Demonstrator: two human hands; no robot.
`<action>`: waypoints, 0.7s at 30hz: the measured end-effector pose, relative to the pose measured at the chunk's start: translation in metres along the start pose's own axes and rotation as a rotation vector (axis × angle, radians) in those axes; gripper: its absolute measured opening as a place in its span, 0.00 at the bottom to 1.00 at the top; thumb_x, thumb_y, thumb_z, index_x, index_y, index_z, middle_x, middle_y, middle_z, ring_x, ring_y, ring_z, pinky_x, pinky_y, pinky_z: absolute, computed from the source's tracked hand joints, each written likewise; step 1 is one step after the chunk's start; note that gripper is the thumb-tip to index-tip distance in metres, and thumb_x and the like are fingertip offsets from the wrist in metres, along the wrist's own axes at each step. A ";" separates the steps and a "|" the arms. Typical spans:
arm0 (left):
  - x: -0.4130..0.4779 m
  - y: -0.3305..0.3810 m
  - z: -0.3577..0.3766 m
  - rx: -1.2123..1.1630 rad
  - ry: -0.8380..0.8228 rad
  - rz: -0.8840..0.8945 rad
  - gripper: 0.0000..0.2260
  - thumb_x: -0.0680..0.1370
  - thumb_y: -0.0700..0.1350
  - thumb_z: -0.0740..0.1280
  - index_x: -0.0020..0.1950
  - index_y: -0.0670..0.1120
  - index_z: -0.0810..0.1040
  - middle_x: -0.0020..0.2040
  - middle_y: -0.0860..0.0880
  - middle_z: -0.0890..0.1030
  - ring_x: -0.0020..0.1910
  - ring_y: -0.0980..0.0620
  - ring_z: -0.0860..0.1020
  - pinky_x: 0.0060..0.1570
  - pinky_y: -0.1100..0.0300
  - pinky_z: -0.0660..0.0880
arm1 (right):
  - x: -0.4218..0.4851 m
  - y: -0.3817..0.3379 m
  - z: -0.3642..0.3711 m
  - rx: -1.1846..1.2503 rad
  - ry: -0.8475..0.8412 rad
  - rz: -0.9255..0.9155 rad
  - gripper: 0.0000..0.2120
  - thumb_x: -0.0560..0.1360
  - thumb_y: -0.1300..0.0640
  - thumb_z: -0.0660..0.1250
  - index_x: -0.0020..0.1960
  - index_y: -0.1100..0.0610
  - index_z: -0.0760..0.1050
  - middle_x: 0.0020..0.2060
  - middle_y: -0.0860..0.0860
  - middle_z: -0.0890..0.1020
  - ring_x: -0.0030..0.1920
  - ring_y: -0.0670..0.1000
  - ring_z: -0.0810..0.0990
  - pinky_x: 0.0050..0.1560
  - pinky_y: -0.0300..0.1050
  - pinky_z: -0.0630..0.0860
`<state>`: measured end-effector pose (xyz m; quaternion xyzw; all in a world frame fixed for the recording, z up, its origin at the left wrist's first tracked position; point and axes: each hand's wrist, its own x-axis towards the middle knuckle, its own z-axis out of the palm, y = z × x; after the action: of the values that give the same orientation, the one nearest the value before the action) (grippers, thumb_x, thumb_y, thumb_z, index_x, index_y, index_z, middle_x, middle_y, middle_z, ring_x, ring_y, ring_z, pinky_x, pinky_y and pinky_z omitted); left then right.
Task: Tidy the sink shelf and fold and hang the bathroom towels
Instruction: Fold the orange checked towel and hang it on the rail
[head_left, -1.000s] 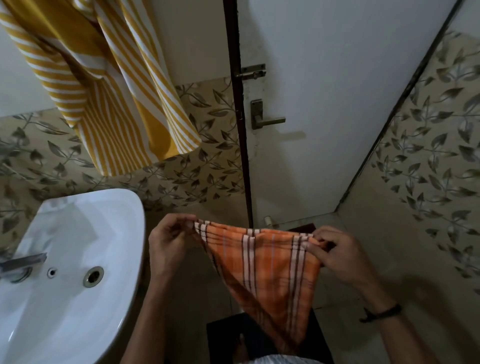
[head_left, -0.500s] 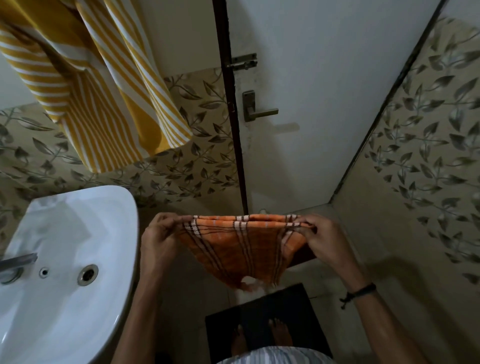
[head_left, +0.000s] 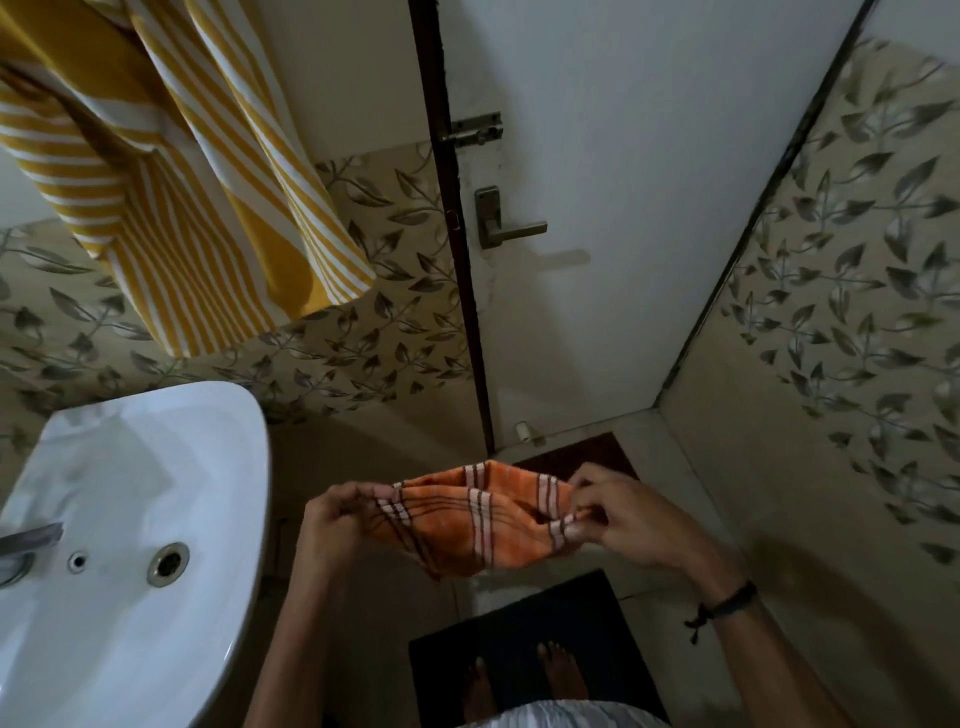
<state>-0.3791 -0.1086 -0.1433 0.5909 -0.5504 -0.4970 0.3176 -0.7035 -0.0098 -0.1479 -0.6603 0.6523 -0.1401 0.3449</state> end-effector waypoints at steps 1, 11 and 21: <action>0.002 0.005 -0.004 -0.054 0.032 0.000 0.12 0.70 0.35 0.66 0.42 0.49 0.87 0.39 0.43 0.87 0.43 0.37 0.86 0.45 0.46 0.83 | 0.001 0.000 -0.007 0.055 -0.015 -0.053 0.05 0.75 0.50 0.72 0.42 0.43 0.78 0.51 0.40 0.76 0.51 0.44 0.78 0.51 0.47 0.77; 0.021 0.068 -0.041 0.064 0.080 0.345 0.19 0.78 0.25 0.63 0.44 0.47 0.85 0.51 0.44 0.82 0.49 0.49 0.82 0.42 0.63 0.80 | 0.027 0.027 -0.056 -0.196 0.429 0.023 0.15 0.73 0.34 0.68 0.48 0.44 0.81 0.46 0.42 0.81 0.45 0.47 0.81 0.46 0.50 0.78; -0.015 0.080 -0.007 0.096 -0.251 0.622 0.06 0.75 0.39 0.70 0.49 0.42 0.86 0.51 0.48 0.79 0.51 0.46 0.79 0.43 0.53 0.79 | 0.014 0.008 -0.009 -0.209 0.227 -0.252 0.09 0.75 0.41 0.66 0.47 0.45 0.81 0.60 0.41 0.72 0.60 0.45 0.70 0.58 0.46 0.71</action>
<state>-0.3977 -0.1107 -0.0639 0.3432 -0.7619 -0.4186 0.3555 -0.7136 -0.0247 -0.1498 -0.7489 0.6101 -0.1873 0.1787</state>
